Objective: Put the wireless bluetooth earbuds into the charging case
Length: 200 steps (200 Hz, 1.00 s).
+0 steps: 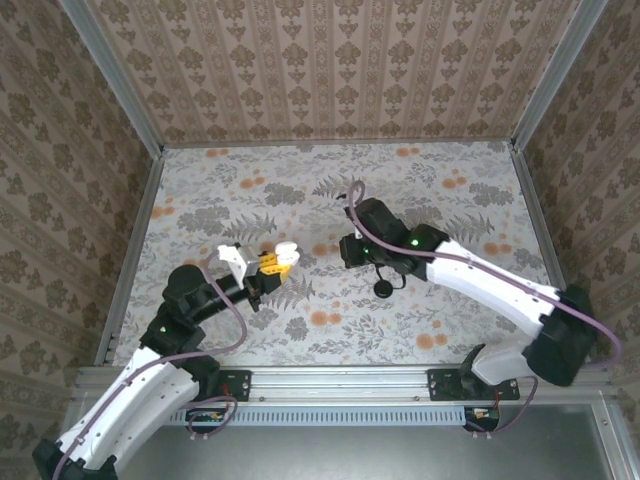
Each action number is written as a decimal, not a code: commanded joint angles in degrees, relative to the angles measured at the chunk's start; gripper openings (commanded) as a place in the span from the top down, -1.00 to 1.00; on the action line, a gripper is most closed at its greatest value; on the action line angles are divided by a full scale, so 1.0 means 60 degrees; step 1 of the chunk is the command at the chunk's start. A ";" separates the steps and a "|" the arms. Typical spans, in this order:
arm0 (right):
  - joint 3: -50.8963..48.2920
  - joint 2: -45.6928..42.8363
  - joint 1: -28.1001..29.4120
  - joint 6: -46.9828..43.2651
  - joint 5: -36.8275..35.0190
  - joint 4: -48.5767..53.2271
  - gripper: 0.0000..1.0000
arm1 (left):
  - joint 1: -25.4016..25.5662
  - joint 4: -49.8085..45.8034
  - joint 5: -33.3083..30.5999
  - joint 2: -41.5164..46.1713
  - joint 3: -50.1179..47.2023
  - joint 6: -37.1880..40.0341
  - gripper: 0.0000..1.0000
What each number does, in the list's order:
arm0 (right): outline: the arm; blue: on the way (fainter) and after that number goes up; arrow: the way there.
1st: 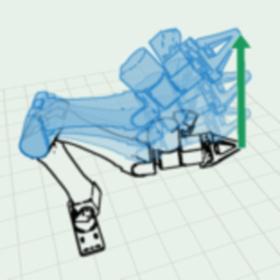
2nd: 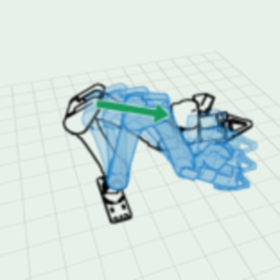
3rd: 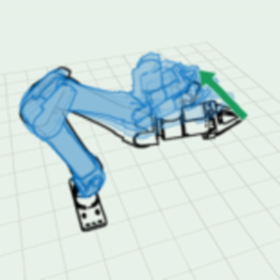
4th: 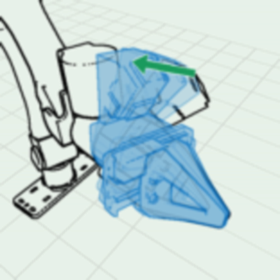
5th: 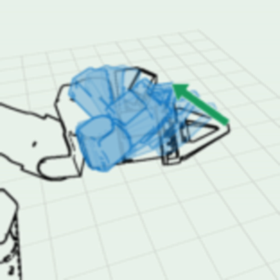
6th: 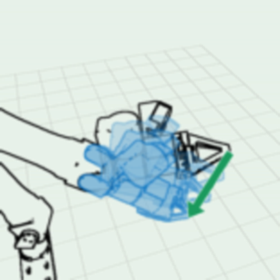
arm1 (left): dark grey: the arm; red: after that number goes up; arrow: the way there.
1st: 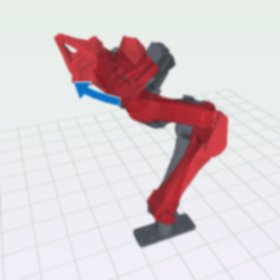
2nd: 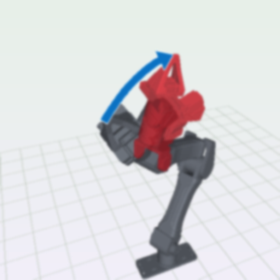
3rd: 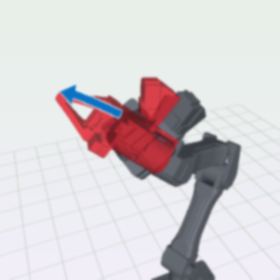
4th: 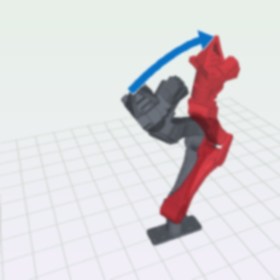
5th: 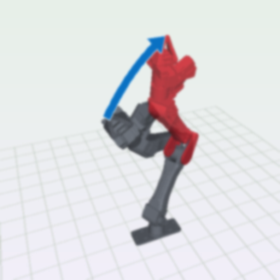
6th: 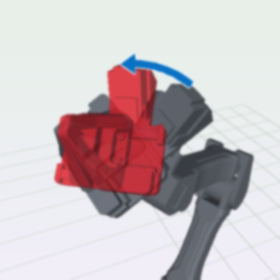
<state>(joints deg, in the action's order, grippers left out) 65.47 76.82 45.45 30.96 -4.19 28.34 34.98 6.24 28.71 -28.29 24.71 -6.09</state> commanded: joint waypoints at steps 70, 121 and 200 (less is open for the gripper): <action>-0.1186 -0.2506 0.1316 -0.0193 -0.0578 -0.4769 0.81 | 0.0842 0.3035 -0.0804 -0.1334 -0.0035 0.0195 1.00; -0.1717 -0.2718 0.1853 -0.0704 -0.0088 -0.6512 0.82 | 0.1049 0.4164 -0.0815 -0.1276 -0.0411 0.0566 1.00; -0.1620 -0.2184 0.2268 -0.1296 0.0624 -0.7391 0.80 | 0.1117 0.4448 -0.0782 -0.1258 -0.0483 0.0853 1.00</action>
<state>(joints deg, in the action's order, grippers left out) 55.31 62.59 58.39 25.41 -2.22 -13.02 41.30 29.76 24.01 -36.64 22.20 -2.48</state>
